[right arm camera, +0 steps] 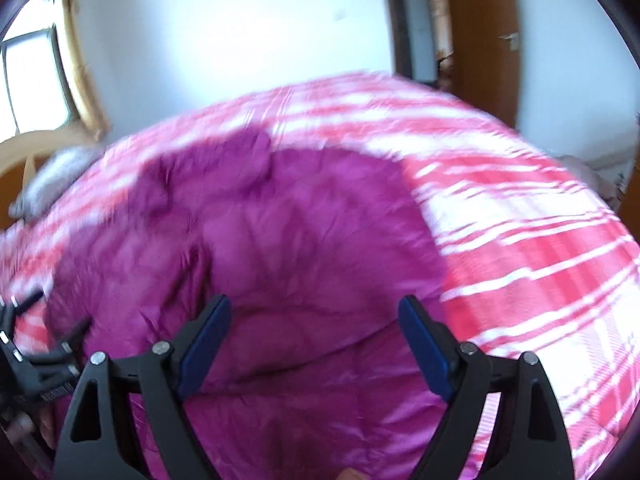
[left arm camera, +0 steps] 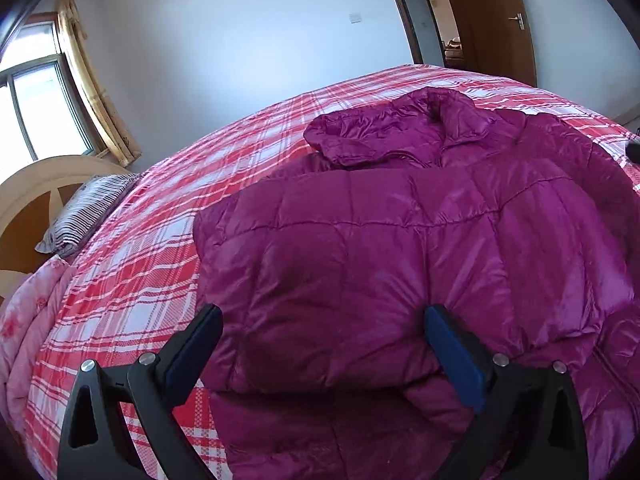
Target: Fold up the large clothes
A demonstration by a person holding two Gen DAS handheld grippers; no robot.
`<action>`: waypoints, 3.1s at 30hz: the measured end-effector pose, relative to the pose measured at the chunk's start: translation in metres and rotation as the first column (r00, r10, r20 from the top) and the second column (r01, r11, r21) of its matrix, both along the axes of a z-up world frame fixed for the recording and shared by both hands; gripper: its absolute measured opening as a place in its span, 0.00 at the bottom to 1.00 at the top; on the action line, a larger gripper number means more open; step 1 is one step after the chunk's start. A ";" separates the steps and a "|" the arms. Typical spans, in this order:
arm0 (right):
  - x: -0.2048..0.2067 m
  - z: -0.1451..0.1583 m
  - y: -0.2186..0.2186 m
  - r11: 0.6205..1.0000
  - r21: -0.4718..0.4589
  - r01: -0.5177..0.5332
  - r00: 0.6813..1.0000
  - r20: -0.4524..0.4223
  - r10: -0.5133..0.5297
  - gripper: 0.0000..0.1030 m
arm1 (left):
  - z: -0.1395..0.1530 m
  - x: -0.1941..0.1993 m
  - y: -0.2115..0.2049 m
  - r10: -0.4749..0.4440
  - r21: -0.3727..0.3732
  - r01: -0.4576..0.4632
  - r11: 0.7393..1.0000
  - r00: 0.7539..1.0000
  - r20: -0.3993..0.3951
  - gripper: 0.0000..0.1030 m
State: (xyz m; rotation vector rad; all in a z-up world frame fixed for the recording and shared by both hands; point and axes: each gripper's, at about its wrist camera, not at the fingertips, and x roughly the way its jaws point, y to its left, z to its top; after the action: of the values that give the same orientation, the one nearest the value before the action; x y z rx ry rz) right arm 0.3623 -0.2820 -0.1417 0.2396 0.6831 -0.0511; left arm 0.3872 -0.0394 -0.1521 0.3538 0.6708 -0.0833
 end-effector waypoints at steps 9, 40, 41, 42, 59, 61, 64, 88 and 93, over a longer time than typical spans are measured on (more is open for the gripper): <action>0.054 0.003 0.109 0.939 -0.012 -0.345 0.936 -0.077 0.343 0.49 | 0.062 -0.018 0.040 0.126 -0.075 -0.112 0.991 0.964 0.233 0.98; 0.058 -0.050 0.141 0.914 -0.242 -0.326 0.938 -0.205 0.280 0.52 | -0.027 0.079 0.058 0.197 -0.007 -0.199 0.980 0.974 -0.109 0.99; 0.058 -0.050 0.141 0.913 -0.244 -0.326 0.938 -0.206 0.280 0.52 | -0.027 0.079 0.058 0.197 -0.008 -0.199 0.980 0.974 -0.109 0.99; 0.058 -0.050 0.141 0.913 -0.246 -0.326 0.938 -0.206 0.280 0.52 | -0.027 0.079 0.058 0.197 -0.008 -0.199 0.980 0.974 -0.109 0.99; 0.058 -0.052 0.145 0.909 -0.268 -0.320 0.940 -0.209 0.269 0.52 | -0.027 0.080 0.060 0.195 -0.028 -0.200 0.979 0.974 -0.116 0.99; 0.058 -0.052 0.145 0.907 -0.275 -0.320 0.940 -0.211 0.268 0.52 | -0.027 0.080 0.060 0.195 -0.031 -0.200 0.979 0.974 -0.116 0.99; 0.059 -0.053 0.148 0.901 -0.292 -0.321 0.940 -0.216 0.265 0.52 | -0.028 0.081 0.060 0.195 -0.034 -0.200 0.979 0.974 -0.117 0.99; 0.086 -0.049 0.145 0.896 -0.325 -0.302 0.948 -0.197 0.249 0.33 | 0.007 0.096 0.107 0.309 -0.139 -0.316 0.938 0.948 -0.073 0.99; 0.088 -0.047 0.139 0.902 -0.308 -0.301 0.949 -0.184 0.254 0.33 | -0.024 0.108 0.099 0.294 -0.027 -0.299 0.954 0.949 -0.118 0.99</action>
State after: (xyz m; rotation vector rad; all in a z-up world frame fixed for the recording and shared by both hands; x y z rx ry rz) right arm 0.4499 -0.1429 -0.1883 -0.1918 0.8308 0.0924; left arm 0.4954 0.0597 -0.1759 0.2026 0.8266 0.1696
